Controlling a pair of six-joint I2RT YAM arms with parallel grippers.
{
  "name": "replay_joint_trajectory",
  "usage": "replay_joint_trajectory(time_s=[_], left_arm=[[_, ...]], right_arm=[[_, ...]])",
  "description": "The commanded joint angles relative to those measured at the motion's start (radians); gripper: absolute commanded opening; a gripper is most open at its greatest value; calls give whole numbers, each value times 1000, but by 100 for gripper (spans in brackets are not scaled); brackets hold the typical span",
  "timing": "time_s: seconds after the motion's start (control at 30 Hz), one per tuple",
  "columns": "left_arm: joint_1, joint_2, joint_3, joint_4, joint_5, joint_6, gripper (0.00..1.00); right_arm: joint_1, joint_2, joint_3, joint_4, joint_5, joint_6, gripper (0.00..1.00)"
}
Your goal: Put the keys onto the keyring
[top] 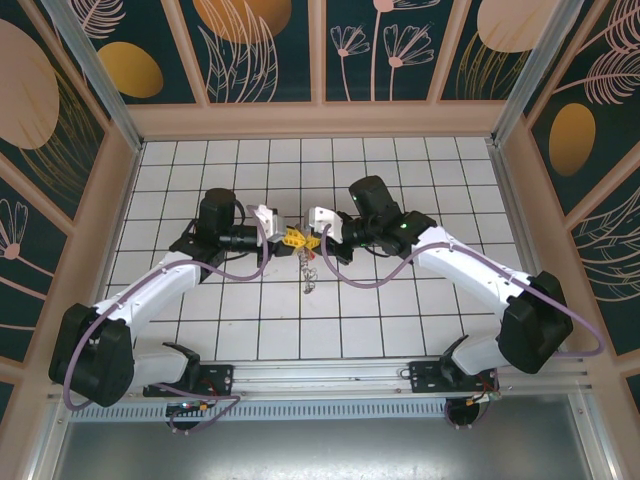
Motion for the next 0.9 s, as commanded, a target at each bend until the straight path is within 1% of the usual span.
replay_joint_trajectory(time_s=[0.0,0.1,0.13,0.17,0.2,0.23,0.27,0.37,0.5,0.63,0.77,0.87], left_arm=[[-23,21,3,41,1,-14,0],[-23,6,-9,55,39,2,0],[-22,-3,-18,79,41,-16,0],[-22,-9,-22,95,40,-37,0],[-22,-12,-21,97,47,-46,0],[-22,-14,-18,98,59,-48,0],[-22,-16,-20,111,71,-58,0],[-22,-30,-36,185,94,-90,0],[-22,-33,-26,203,104,-88,0],[-22,-27,-36,272,110,-136,0],[-23,-22,-33,286,115,-151,0],[-22,-19,-36,306,122,-168,0]], right_arm=[[14,-6,22,92,-34,30,0],[-5,-32,4,96,-41,37,0],[-16,-44,-3,92,-47,39,4],[-24,-55,-14,88,-56,35,10],[-36,-69,-24,82,-69,33,18],[-49,-82,-36,70,-98,20,21],[-63,-91,-45,59,-131,9,21],[-114,-107,-82,56,-215,14,28],[-122,-115,-96,53,-228,19,29],[-121,-105,-94,65,-253,29,30],[-112,-83,-88,79,-271,40,30],[-102,-56,-74,84,-286,40,28]])
